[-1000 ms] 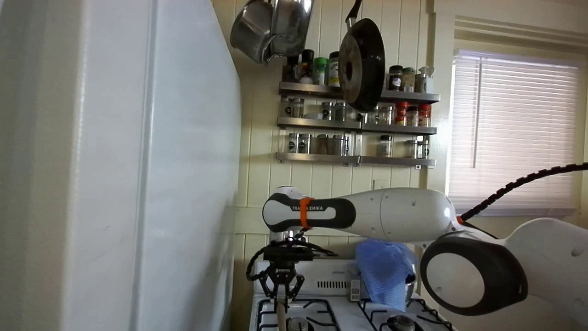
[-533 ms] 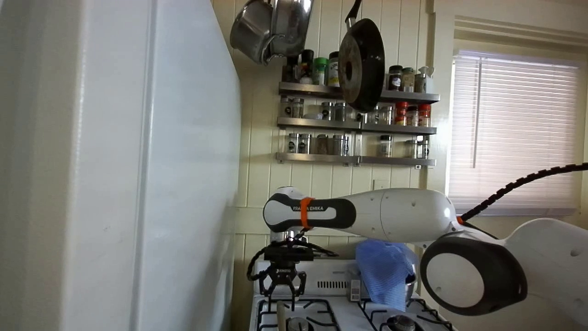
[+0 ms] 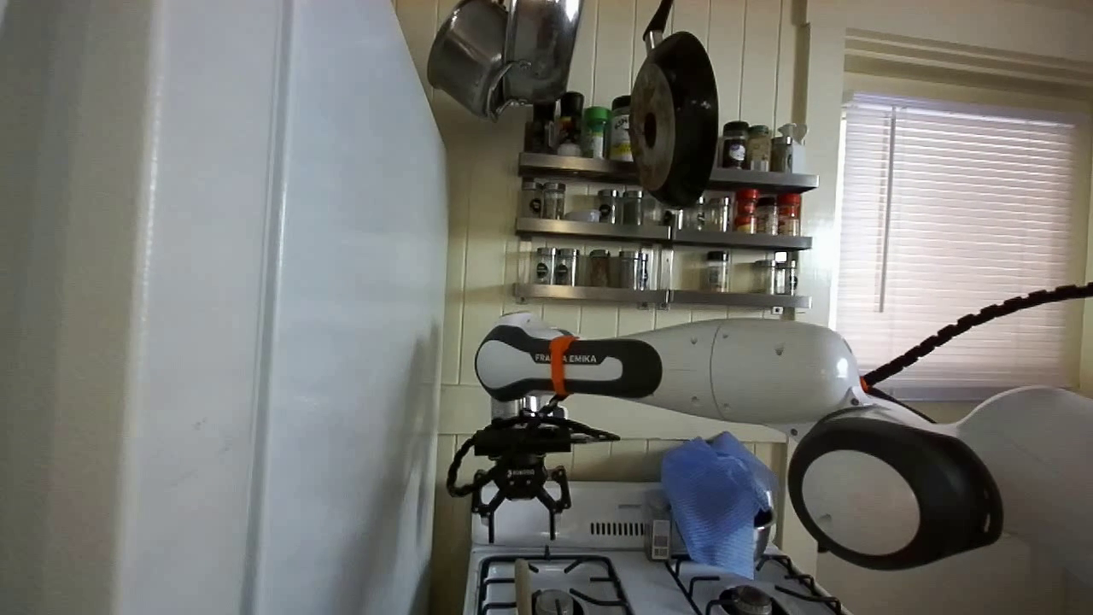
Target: Move the wooden spoon to the left
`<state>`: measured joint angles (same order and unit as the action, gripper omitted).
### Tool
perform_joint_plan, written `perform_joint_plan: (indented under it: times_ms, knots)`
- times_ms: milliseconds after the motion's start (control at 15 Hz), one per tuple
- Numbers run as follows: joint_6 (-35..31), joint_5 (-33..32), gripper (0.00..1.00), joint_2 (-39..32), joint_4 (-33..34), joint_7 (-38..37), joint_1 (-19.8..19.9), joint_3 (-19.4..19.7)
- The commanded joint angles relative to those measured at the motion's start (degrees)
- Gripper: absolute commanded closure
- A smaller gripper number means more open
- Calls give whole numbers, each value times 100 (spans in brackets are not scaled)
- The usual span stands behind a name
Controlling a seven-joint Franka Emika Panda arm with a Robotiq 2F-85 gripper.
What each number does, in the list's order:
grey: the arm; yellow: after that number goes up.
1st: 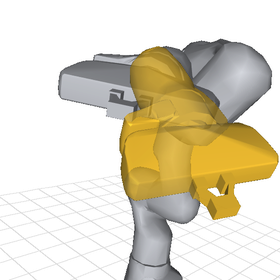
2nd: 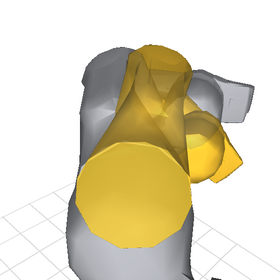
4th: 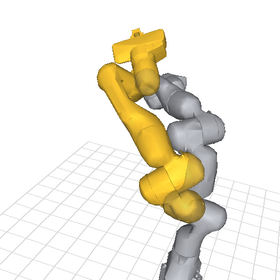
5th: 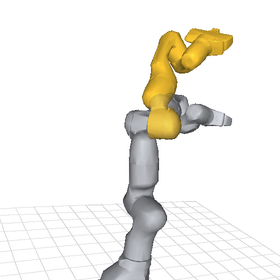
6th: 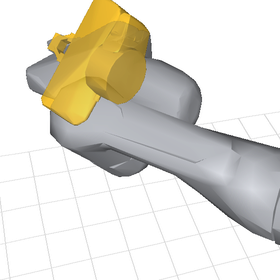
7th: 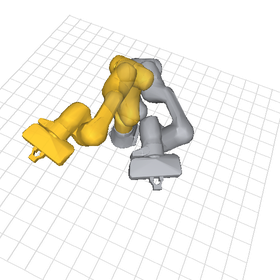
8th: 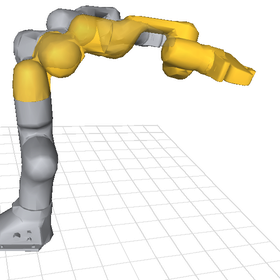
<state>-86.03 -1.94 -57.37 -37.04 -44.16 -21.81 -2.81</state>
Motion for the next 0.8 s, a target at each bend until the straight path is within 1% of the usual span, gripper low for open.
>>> perform_joint_plan:
  times_ms: [0,133,267,333,533,600,733]
  knots:
    - [-81,-291,0,754,-721,-969,-210,328]
    - [-338,-241,0,1123,-1102,-1506,-145,401]
    - [-754,-113,0,1527,-1558,-1943,-50,449]
    - [-303,-191,0,941,-676,-1529,-102,396]
    - [-350,-190,0,1053,-756,-1529,-57,403]
    - [-367,-201,0,1112,-805,-1424,-15,407]
    - [-391,-161,0,1480,-1181,-1539,123,472]
